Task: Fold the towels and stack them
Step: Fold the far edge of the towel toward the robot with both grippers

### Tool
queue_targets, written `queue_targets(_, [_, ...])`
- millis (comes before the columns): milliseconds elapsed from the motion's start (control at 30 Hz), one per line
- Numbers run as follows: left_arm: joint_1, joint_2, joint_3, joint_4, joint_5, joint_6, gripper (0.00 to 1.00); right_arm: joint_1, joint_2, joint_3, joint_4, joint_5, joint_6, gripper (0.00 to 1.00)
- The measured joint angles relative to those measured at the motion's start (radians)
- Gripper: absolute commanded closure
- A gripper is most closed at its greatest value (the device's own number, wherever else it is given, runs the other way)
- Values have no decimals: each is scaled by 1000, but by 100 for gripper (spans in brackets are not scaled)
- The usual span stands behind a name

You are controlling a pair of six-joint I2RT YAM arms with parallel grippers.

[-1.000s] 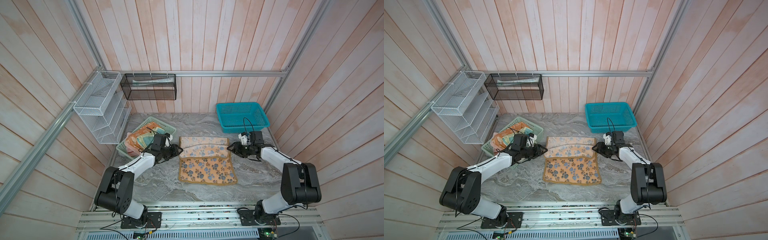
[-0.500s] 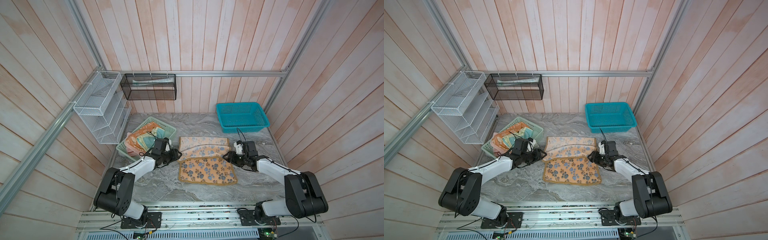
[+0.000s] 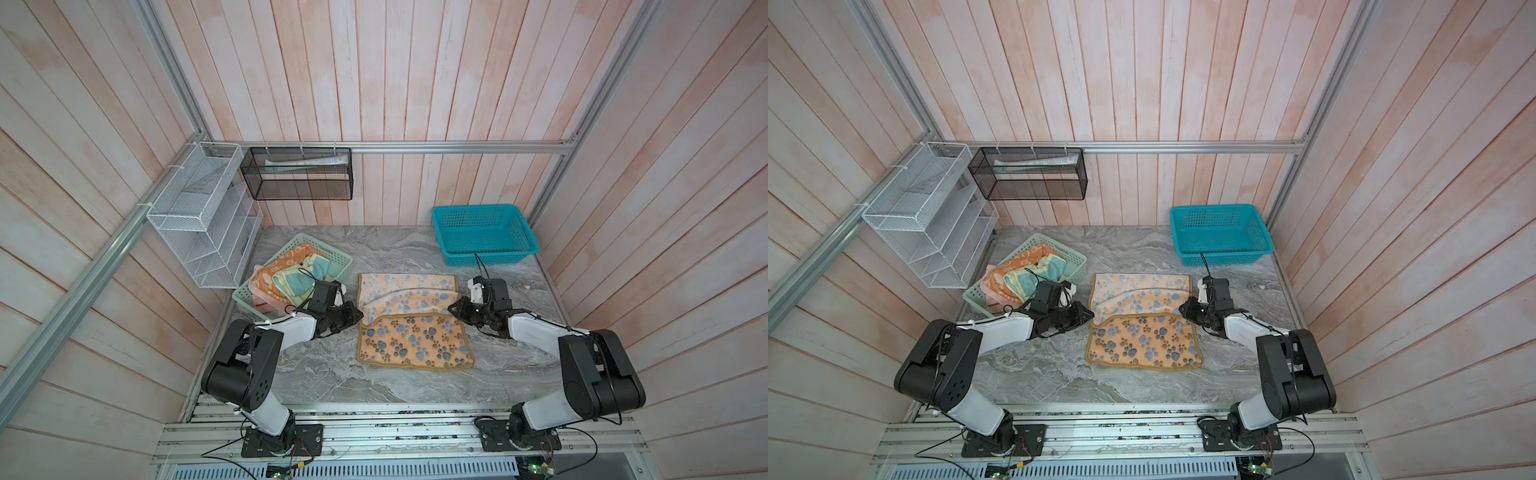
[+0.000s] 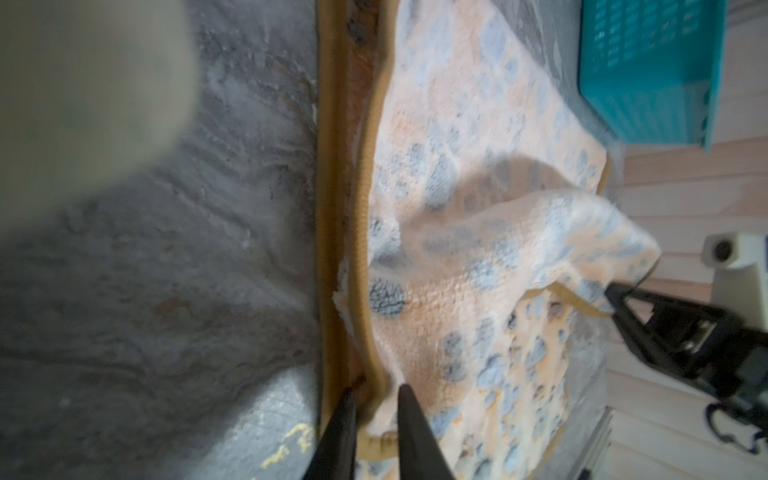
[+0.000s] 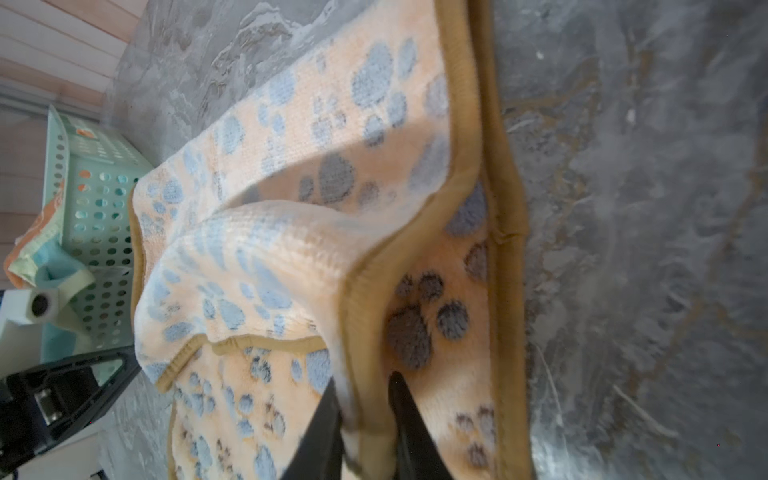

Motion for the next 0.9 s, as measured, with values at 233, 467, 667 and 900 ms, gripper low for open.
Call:
queue_targets(233, [1, -93, 101, -134, 22, 18, 100, -39, -146, 82, -107, -31, -19, 100])
queue_targets(467, [28, -167, 204, -243, 101, 30, 100, -155, -199, 231, -308, -156, -93, 100])
queue_targets(667, [28, -167, 135, -292, 148, 30, 100, -174, -199, 109, -439, -231, -151, 100])
queue_targets(900, [27, -109, 12, -296, 150, 19, 100, -174, -166, -118, -432, -257, -133, 100])
